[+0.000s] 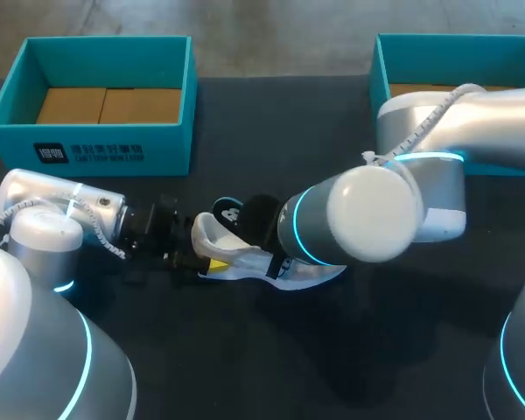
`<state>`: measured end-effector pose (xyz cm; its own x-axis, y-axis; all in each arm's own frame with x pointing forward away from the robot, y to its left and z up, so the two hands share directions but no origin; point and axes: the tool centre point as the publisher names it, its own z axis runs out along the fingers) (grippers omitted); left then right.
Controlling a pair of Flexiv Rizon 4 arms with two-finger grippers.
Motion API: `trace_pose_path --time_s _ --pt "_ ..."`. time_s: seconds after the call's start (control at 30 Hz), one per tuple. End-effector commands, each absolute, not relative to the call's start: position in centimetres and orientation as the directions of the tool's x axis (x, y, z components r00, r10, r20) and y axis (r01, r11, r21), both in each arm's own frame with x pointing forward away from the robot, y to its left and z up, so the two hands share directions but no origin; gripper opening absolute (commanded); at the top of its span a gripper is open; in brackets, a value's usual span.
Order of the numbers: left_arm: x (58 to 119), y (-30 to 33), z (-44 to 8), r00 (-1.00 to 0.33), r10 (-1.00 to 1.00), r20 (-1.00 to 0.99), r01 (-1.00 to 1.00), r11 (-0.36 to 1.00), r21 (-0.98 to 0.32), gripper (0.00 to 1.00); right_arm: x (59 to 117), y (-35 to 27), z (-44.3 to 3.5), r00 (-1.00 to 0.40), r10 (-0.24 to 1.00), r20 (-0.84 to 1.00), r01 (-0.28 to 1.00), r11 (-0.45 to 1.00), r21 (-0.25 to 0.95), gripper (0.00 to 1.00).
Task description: Take the shoe out of the shoebox, open the shoe tongue, remove and reinsert the insole, then place the shoe into the shoebox
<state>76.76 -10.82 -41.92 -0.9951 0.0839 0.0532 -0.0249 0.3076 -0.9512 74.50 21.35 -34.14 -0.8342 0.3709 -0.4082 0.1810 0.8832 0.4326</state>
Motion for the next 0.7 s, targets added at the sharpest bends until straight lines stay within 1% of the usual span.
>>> trace_pose_path --time_s 0.03,0.2,0.23,0.27,0.33,0.37,0.4,0.43,0.5,0.53,0.57,0.6,0.63,0.7 --pt "77.0 -10.8 -42.1 -0.995 0.084 0.054 -0.026 0.309 -0.951 0.00 74.9 21.2 -33.7 -0.842 0.351 -0.410 0.142 0.877 0.458 0.00" --pt "77.0 -10.8 -42.1 -0.995 0.084 0.054 -0.026 0.309 -0.951 0.00 75.5 21.9 -33.2 -0.856 0.304 -0.419 0.095 0.888 0.450 0.00" --pt "77.0 -10.8 -42.1 -0.995 0.084 0.054 -0.026 0.309 -0.951 0.00 75.5 22.0 -33.2 -0.858 0.300 -0.418 0.091 0.888 0.450 0.16" --pt "77.0 -10.8 -42.1 -0.995 0.084 0.054 -0.026 0.309 -0.951 0.00 75.6 22.2 -33.1 -0.862 0.289 -0.416 0.084 0.891 0.446 0.29" --pt "77.0 -10.8 -42.1 -0.995 0.084 0.054 -0.026 0.309 -0.951 0.00 75.7 22.3 -33.1 -0.867 0.279 -0.413 0.078 0.894 0.441 0.45" --pt "77.0 -10.8 -42.1 -0.995 0.084 0.054 -0.026 0.309 -0.951 0.00 75.7 22.4 -33.0 -0.869 0.275 -0.412 0.075 0.895 0.439 0.67" --pt "77.0 -10.8 -42.1 -0.995 0.084 0.054 -0.026 0.309 -0.951 0.00 75.7 22.5 -32.9 -0.869 0.273 -0.412 0.074 0.896 0.438 0.91" --pt "77.0 -10.8 -42.1 -0.995 0.084 0.054 -0.026 0.309 -0.951 0.00 75.6 22.4 -32.8 -0.869 0.272 -0.412 0.074 0.897 0.436 1.00" --pt "77.0 -10.8 -42.1 -0.995 0.084 0.054 -0.026 0.309 -0.951 0.00 75.5 22.5 -32.2 -0.868 0.266 -0.419 0.071 0.903 0.425 0.98" --pt "77.0 -10.8 -42.1 -0.995 0.084 0.054 -0.026 0.309 -0.951 0.00 75.5 22.5 -32.0 -0.868 0.265 -0.421 0.071 0.904 0.422 0.92" --pt "77.0 -10.8 -42.1 -0.995 0.084 0.054 -0.026 0.309 -0.951 0.00 75.4 22.5 -31.6 -0.866 0.258 -0.429 0.066 0.908 0.414 0.89" --pt "77.0 -10.8 -42.1 -0.995 0.084 0.054 -0.026 0.309 -0.951 0.00 75.4 22.5 -31.1 -0.864 0.252 -0.436 0.059 0.910 0.410 0.82" --pt "77.0 -10.8 -42.1 -0.995 0.084 0.054 -0.026 0.309 -0.951 0.00 75.4 22.6 -30.7 -0.864 0.246 -0.439 0.058 0.915 0.399 0.77" --pt "77.0 -10.8 -42.1 -0.995 0.084 0.054 -0.026 0.309 -0.951 0.00 75.3 22.7 -29.9 -0.860 0.231 -0.455 0.043 0.921 0.387 0.71"
